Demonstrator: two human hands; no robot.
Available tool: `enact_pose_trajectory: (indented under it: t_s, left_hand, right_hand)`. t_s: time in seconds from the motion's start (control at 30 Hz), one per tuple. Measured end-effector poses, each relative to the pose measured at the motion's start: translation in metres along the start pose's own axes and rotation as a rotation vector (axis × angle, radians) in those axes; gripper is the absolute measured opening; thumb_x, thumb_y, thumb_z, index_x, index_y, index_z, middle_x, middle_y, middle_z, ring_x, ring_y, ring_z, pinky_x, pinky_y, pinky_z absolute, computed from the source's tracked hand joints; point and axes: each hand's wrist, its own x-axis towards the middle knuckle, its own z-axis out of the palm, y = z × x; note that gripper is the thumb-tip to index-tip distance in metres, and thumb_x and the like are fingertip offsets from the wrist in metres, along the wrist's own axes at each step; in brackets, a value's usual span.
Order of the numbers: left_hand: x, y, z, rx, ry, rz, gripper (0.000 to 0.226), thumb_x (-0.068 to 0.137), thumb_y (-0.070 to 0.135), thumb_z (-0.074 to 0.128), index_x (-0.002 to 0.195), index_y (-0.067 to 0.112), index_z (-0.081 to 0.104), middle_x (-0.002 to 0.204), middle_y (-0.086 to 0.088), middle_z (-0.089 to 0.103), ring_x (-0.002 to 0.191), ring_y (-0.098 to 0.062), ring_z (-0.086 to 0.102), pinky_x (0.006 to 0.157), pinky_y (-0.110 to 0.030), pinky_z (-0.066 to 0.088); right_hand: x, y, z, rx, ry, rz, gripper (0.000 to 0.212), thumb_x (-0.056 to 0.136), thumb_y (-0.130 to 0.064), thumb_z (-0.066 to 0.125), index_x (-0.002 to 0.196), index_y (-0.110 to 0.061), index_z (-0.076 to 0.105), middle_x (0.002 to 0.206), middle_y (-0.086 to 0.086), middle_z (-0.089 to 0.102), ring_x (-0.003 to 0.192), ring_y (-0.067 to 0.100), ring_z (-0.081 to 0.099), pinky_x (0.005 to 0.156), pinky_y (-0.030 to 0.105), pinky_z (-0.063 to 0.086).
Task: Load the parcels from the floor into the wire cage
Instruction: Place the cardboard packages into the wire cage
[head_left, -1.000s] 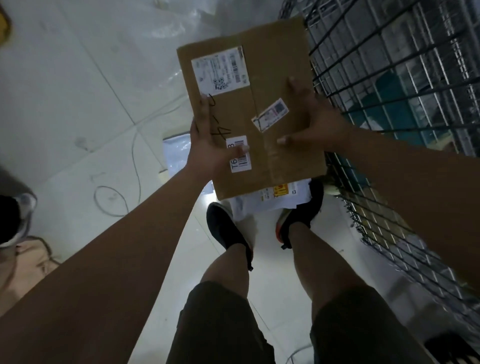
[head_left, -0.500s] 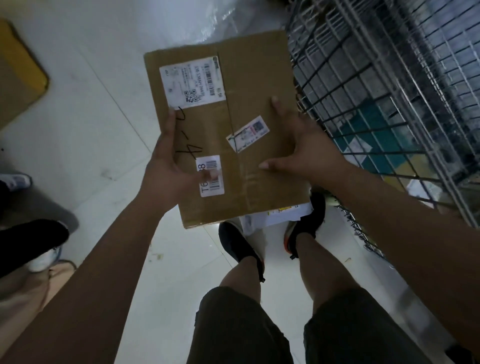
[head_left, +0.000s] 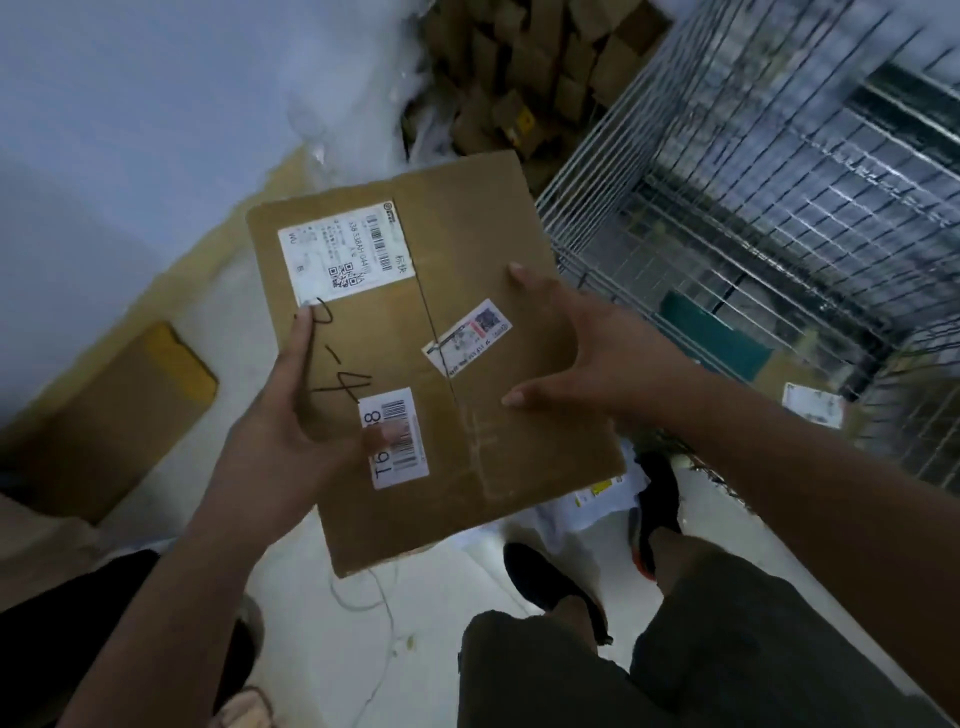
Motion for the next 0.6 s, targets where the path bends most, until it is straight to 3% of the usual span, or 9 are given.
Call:
enact_pose_trajectory:
  t_s: [0.1, 0.27, 0.37, 0.43, 0.5, 0.6]
  left_hand:
    - [-0.002, 0.051, -0.012, 0.071, 0.015, 0.059, 0.123, 0.059, 0.054, 0.084, 0.151, 0.068, 0.004, 0.149, 0.026, 0.04, 0.13, -0.015, 0.049, 0.101, -0.052, 0.052]
    - [0.016, 0.135, 0.01, 0.137, -0.021, 0.23, 0.12, 0.056, 0.062, 0.092, 0.146, 0.074, 0.014, 0.156, 0.032, 0.035, 0.143, -0.013, 0.041, 0.107, -0.057, 0.046]
    - [0.091, 0.105, 0.027, 0.247, -0.123, 0.319, 0.113, 0.056, 0.055, 0.097, 0.15, 0.056, 0.035, 0.155, 0.02, 0.047, 0.14, -0.015, 0.05, 0.109, -0.052, 0.045]
    - [0.18, 0.077, 0.044, 0.286, -0.193, 0.351, 0.115, 0.049, 0.066, 0.096, 0.148, 0.042, 0.044, 0.142, 0.012, 0.061, 0.125, -0.02, 0.064, 0.096, -0.052, 0.056]
    - [0.189, 0.132, 0.098, 0.272, -0.197, 0.392, 0.11, 0.05, 0.059, 0.099, 0.144, 0.048, 0.043, 0.136, 0.018, 0.063, 0.117, -0.015, 0.068, 0.086, -0.047, 0.059]
    - [0.104, 0.268, 0.198, 0.23, -0.231, 0.382, 0.092, 0.053, 0.057, 0.094, 0.132, 0.049, 0.047, 0.133, 0.011, 0.065, 0.11, -0.022, 0.068, 0.09, -0.057, 0.056]
  right_hand:
    - [-0.029, -0.003, -0.038, 0.037, 0.077, 0.021, 0.118, 0.067, -0.063, 0.085, 0.153, -0.063, 0.004, 0.159, -0.004, 0.038, 0.132, 0.024, 0.053, 0.105, 0.039, 0.047]
    - [-0.077, 0.027, -0.105, 0.104, 0.251, 0.077, 0.117, 0.068, -0.062, 0.085, 0.155, -0.059, 0.007, 0.154, -0.005, 0.045, 0.127, 0.019, 0.056, 0.096, 0.029, 0.047]
    - [-0.103, 0.067, -0.142, 0.162, 0.362, 0.133, 0.118, 0.067, -0.059, 0.088, 0.156, -0.058, 0.01, 0.154, -0.007, 0.045, 0.126, 0.017, 0.056, 0.099, 0.03, 0.048]
    - [-0.116, 0.099, -0.163, 0.209, 0.414, 0.175, 0.118, 0.068, -0.055, 0.089, 0.157, -0.056, 0.01, 0.154, -0.007, 0.045, 0.119, 0.014, 0.056, 0.096, 0.028, 0.046]
    - [-0.13, 0.136, -0.181, 0.256, 0.446, 0.235, 0.117, 0.07, -0.052, 0.089, 0.157, -0.054, 0.011, 0.153, -0.006, 0.045, 0.111, 0.011, 0.051, 0.095, 0.028, 0.046]
    - [-0.147, 0.2, -0.2, 0.338, 0.489, 0.331, 0.115, 0.07, -0.049, 0.09, 0.157, -0.053, 0.016, 0.154, -0.005, 0.043, 0.122, 0.015, 0.052, 0.105, 0.034, 0.046]
